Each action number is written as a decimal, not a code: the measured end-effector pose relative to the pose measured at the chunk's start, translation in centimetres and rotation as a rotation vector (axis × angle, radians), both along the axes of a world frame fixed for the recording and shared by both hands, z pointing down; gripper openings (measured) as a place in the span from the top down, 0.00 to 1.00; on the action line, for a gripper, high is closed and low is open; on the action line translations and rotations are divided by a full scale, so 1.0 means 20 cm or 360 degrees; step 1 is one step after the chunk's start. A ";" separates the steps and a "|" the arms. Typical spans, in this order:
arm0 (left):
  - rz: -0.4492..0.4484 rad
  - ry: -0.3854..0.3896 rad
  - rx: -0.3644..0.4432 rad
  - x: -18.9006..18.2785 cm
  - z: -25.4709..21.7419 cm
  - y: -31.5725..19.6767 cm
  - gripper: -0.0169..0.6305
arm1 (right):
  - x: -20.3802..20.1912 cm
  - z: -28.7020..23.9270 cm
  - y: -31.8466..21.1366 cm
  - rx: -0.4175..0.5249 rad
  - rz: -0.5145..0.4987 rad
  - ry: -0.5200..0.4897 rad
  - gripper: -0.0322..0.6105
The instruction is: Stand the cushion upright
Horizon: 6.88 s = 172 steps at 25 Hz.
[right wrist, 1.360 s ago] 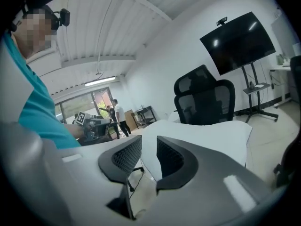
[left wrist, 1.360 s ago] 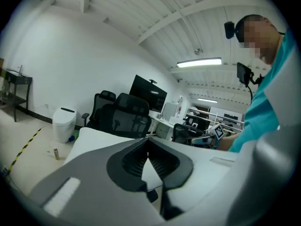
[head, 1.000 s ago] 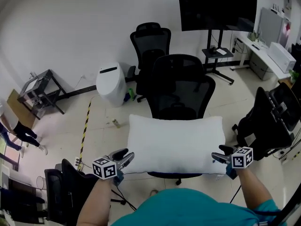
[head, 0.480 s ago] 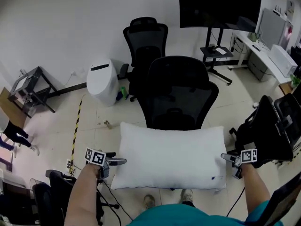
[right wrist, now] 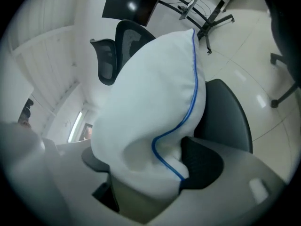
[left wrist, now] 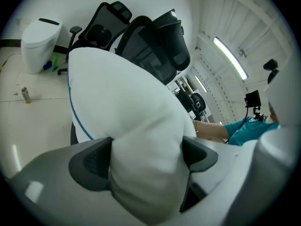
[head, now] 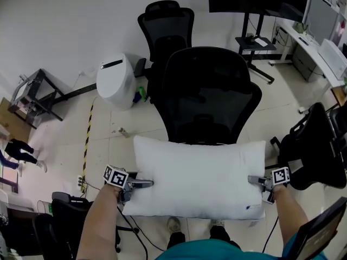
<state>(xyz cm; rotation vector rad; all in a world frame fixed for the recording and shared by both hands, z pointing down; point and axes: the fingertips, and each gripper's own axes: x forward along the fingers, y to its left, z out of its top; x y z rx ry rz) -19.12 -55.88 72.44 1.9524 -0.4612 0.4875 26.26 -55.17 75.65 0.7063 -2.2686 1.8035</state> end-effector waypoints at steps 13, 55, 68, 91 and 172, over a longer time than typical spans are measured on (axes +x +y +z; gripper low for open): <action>-0.0169 0.0344 0.0428 0.22 -0.41 0.24 0.76 | 0.14 -0.85 -0.17 0.0561 -0.0103 0.0277 0.78; -0.1296 0.0538 0.0238 1.06 0.87 -0.07 0.74 | -0.94 -1.26 -1.13 0.1559 -0.1633 0.1460 0.73; -0.1415 0.0424 0.0089 1.12 1.28 -0.11 0.66 | -1.00 -0.90 -1.16 0.1511 -0.1695 0.1510 0.49; -0.1150 0.0513 0.0392 0.75 0.60 0.45 0.41 | -1.01 -1.42 -0.86 0.1682 -0.1153 0.1244 0.30; -0.0663 0.0296 0.1319 0.94 -1.19 3.98 0.95 | -0.20 -1.30 3.87 0.1539 -0.0015 0.0511 0.95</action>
